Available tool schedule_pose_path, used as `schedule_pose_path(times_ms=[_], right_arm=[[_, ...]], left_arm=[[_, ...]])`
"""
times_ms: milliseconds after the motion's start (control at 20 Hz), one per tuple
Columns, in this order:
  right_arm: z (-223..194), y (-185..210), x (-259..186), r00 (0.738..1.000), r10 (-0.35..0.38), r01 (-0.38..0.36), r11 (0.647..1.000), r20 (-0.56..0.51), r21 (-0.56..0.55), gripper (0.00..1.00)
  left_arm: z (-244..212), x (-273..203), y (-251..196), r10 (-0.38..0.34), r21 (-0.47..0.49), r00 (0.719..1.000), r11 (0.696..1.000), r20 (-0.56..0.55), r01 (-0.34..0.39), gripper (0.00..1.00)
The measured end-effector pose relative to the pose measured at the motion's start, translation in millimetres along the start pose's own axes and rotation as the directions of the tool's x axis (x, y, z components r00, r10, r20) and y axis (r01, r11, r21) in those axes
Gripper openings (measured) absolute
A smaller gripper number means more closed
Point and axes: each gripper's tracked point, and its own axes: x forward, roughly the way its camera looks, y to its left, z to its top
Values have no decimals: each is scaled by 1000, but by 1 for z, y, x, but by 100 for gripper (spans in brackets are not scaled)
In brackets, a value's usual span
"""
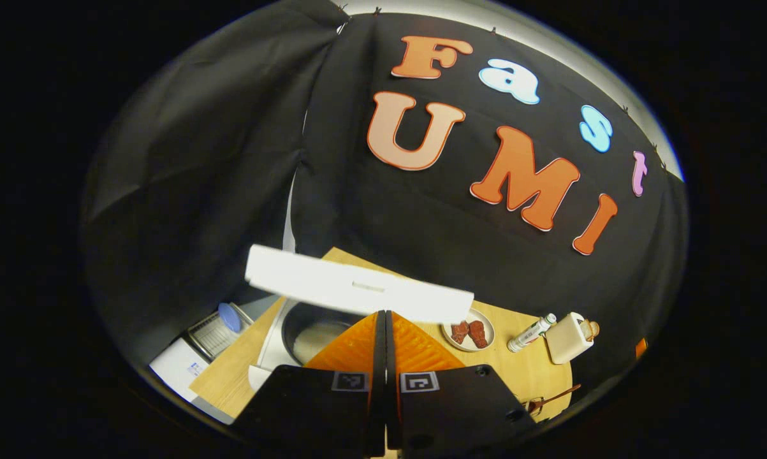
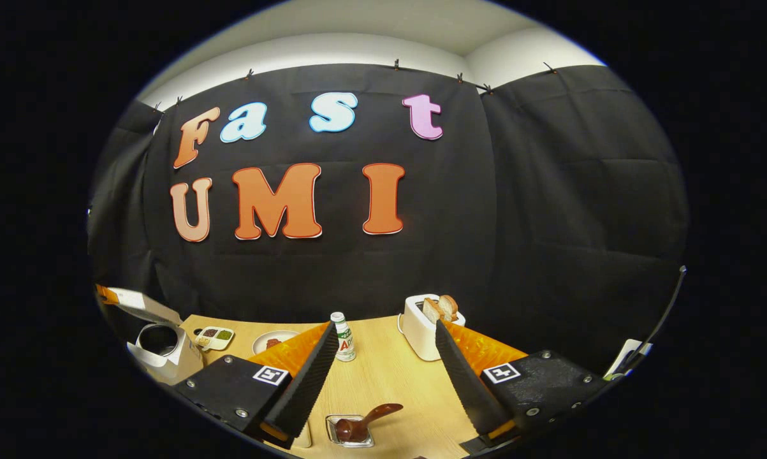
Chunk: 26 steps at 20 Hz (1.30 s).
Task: Close the left gripper, press the button to open the rice cooker; take a wooden spoon from the chopstick holder with the right hand, scoop a spoonful of rice and pour it into the rice cooker, then put the wooden spoon back into the chopstick holder.
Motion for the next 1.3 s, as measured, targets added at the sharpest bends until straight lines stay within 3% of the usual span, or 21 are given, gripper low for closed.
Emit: schedule_pose_path(times_ms=[200, 700, 850, 950, 1000, 1150, 1300], right_arm=[[-21, -9, 8, 999, 5, -5, 1000, -43, 7, 95], [-88, -6, 21, 983, 64, -54, 997, -174, 62, 95], [-111, 0, 27, 972, 90, -77, 995, -218, 68, 95], [-127, 4, 32, 962, 102, -86, 993, -252, 74, 95], [-136, 5, 34, 957, 107, -89, 993, -270, 81, 95], [-169, 3, 42, 931, 119, -87, 991, -346, 106, 95], [-198, 6, 47, 903, 138, -83, 985, -407, 149, 94]], left_arm=[[23, -40, -31, -73, 24, 988, 997, 139, 70, 5], [56, -108, -83, -72, 174, 918, 985, 391, 3, 6], [53, -117, -106, -100, 224, 909, 975, 405, 8, 24], [47, -122, -118, -113, 249, 905, 969, 410, 8, 44], [43, -124, -122, -117, 256, 904, 967, 412, 8, 61], [17, -123, -127, -108, 292, 918, 956, 382, -9, 73], [4, -129, -134, -108, 314, 924, 949, 366, -14, 73]])
